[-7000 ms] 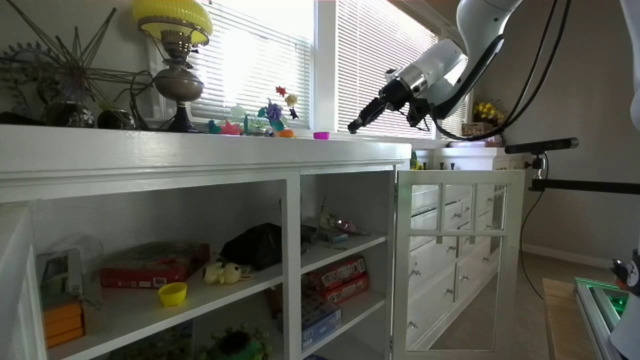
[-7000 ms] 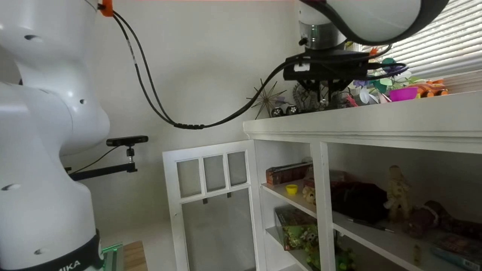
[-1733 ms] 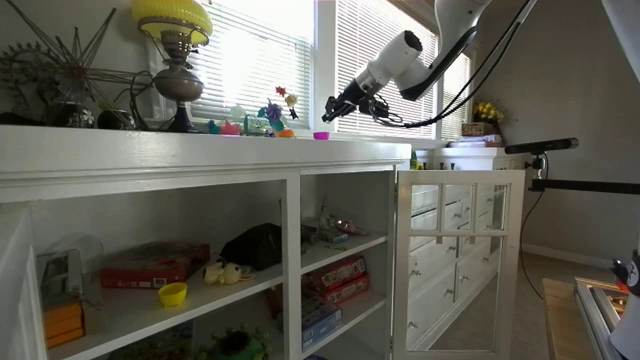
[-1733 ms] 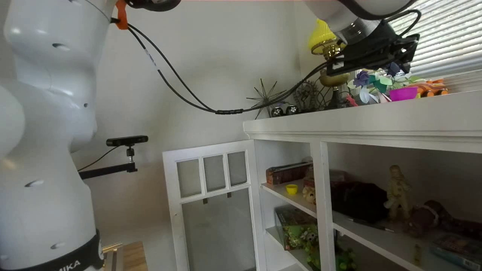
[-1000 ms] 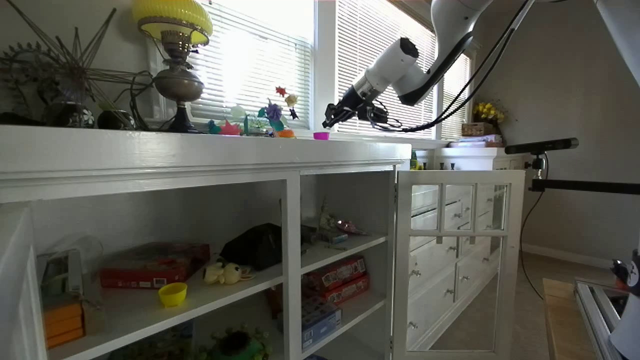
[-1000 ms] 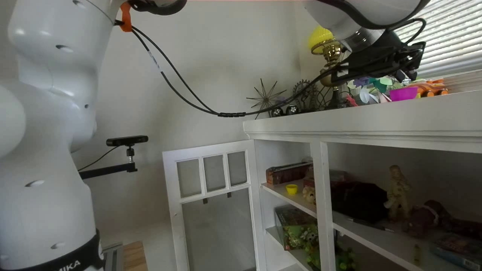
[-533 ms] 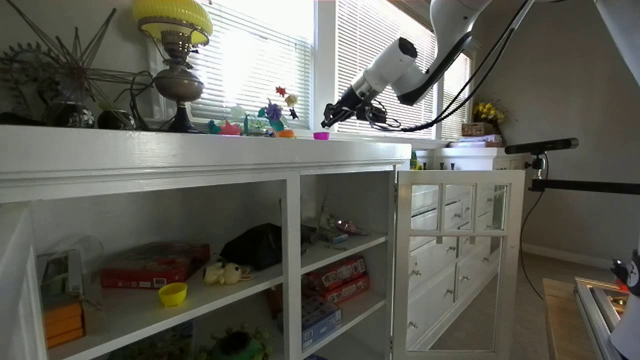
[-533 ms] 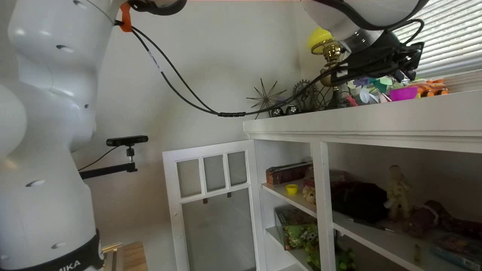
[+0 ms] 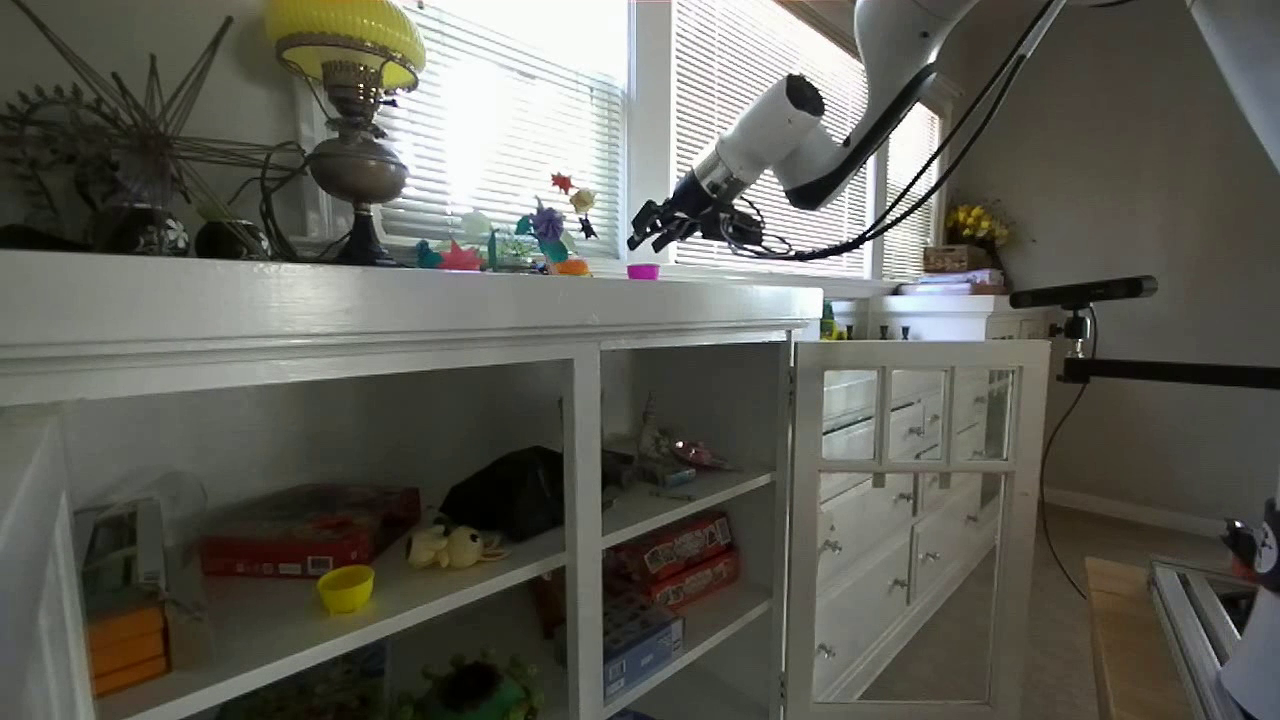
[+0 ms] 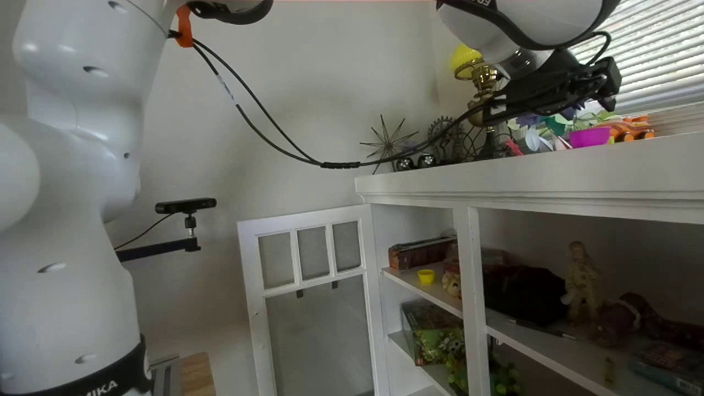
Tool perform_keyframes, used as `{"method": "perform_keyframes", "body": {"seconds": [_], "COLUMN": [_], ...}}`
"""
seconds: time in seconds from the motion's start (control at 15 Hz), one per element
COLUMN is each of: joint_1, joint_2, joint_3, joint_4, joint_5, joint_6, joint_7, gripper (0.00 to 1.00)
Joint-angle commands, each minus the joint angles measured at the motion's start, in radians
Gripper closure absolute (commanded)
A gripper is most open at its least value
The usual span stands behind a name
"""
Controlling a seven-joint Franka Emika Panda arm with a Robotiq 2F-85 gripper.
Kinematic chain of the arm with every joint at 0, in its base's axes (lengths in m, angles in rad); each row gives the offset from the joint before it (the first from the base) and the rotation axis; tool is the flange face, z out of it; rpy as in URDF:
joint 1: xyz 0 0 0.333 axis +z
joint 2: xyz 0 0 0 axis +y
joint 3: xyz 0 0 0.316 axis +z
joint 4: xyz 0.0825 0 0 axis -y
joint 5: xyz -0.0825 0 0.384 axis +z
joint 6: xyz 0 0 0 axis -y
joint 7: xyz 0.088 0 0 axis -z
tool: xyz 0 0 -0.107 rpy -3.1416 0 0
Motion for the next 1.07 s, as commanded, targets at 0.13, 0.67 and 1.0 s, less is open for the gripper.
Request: {"method": "perform_keyframes", "body": {"seconds": [0.13, 0.67, 1.0], "joint_1": [0.033, -0.003, -0.092], "joint_2": [-0.063, -0.237, -0.280], "joint_3": [-0.090, -0.252, -0.197], "joint_4": [-0.056, -0.021, -0.015], "joint_5": [-0.121, -0.305, -0.296], "joint_6": [0.055, 0.468, 0.600], "joint_7": [0.057, 0.086, 0.057], "gripper": [0.00, 0.00, 0.00]}}
